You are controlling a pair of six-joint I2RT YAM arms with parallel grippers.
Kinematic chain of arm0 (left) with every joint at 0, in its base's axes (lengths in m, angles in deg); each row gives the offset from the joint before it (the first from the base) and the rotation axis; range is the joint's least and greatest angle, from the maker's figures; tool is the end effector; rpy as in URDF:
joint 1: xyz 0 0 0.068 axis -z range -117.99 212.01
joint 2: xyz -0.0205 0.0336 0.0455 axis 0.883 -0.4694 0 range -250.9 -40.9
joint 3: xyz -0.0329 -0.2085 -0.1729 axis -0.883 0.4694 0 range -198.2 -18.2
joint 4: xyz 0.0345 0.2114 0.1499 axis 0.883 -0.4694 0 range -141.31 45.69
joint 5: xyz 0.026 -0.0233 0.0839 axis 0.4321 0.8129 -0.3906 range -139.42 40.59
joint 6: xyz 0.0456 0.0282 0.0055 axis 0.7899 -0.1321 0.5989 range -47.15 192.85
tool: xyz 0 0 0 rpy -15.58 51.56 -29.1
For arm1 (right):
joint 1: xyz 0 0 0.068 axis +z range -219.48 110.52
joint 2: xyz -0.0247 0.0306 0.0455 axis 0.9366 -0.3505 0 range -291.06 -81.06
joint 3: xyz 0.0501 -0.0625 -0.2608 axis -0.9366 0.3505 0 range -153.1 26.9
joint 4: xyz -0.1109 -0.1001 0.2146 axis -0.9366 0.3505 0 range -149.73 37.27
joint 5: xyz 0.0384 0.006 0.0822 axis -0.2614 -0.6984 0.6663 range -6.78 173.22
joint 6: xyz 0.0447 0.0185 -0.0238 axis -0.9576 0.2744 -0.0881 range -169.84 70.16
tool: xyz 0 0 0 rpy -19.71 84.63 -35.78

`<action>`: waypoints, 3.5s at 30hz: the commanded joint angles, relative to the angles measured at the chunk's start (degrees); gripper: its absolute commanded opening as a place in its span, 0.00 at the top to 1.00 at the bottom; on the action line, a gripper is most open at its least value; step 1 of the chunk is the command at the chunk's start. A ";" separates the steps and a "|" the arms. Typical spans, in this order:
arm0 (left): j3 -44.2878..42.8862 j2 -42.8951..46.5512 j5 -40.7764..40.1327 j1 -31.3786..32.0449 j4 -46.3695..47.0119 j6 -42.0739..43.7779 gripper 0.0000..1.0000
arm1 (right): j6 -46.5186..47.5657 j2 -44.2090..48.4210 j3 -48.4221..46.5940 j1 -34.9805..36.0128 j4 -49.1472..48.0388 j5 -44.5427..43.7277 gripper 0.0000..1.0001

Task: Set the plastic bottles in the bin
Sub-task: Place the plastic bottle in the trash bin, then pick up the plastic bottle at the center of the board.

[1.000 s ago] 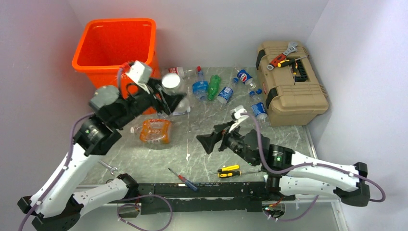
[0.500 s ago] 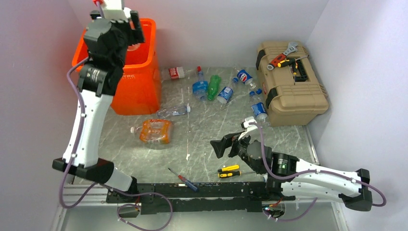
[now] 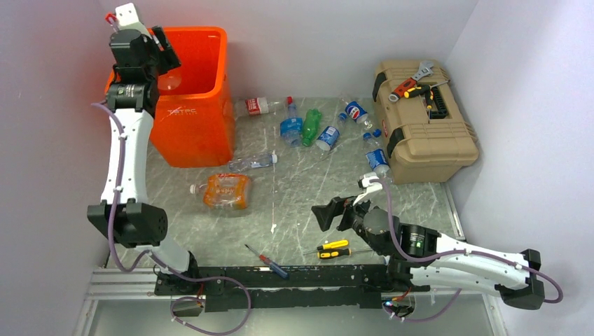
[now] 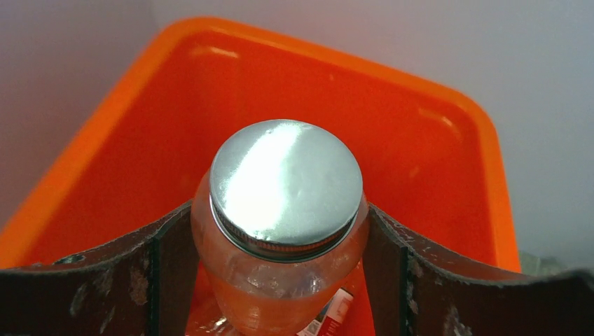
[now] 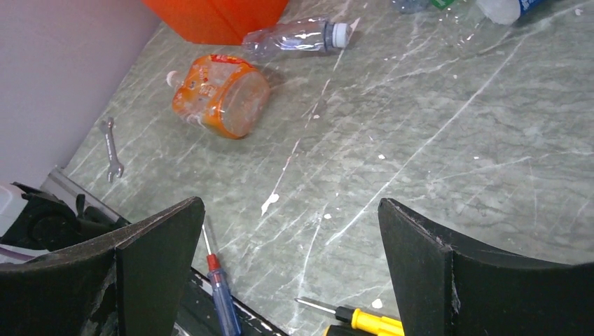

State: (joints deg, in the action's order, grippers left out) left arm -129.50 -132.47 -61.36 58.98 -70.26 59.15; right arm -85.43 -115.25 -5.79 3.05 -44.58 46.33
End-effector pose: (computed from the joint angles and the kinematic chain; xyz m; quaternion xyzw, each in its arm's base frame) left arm 0.3449 0.0255 0.5048 -0.1764 0.7224 0.0153 0.6684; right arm 0.0644 0.1332 0.2860 -0.0618 0.7815 0.3098 0.5380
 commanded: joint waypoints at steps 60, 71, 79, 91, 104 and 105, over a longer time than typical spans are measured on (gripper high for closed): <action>56.97 43.60 15.07 35.12 12.56 0.73 0.01 | -7.64 -16.06 -3.37 -31.91 13.22 -5.68 0.05; 59.96 42.53 6.12 35.02 10.35 -6.51 0.00 | -1.40 -32.41 -6.02 -36.25 -6.14 4.56 0.03; 61.39 42.89 3.60 35.06 10.86 -5.35 0.01 | -12.11 -53.34 -21.62 -43.11 -11.91 12.55 0.00; 61.78 41.09 2.21 35.09 11.57 -5.62 0.01 | -16.02 -72.11 -36.23 -51.62 -14.80 21.50 0.00; 61.71 39.47 3.12 35.10 11.80 -5.69 0.01 | -14.63 -82.74 -40.50 -53.20 -14.88 25.29 0.12; 61.66 39.39 3.23 35.06 11.84 -5.69 0.01 | -14.60 -83.03 -40.04 -53.20 -14.89 25.48 0.15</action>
State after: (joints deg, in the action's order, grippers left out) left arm -67.39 -93.02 -58.32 93.97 -61.15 54.06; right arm -100.75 -196.71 -46.44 -49.78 -58.94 70.55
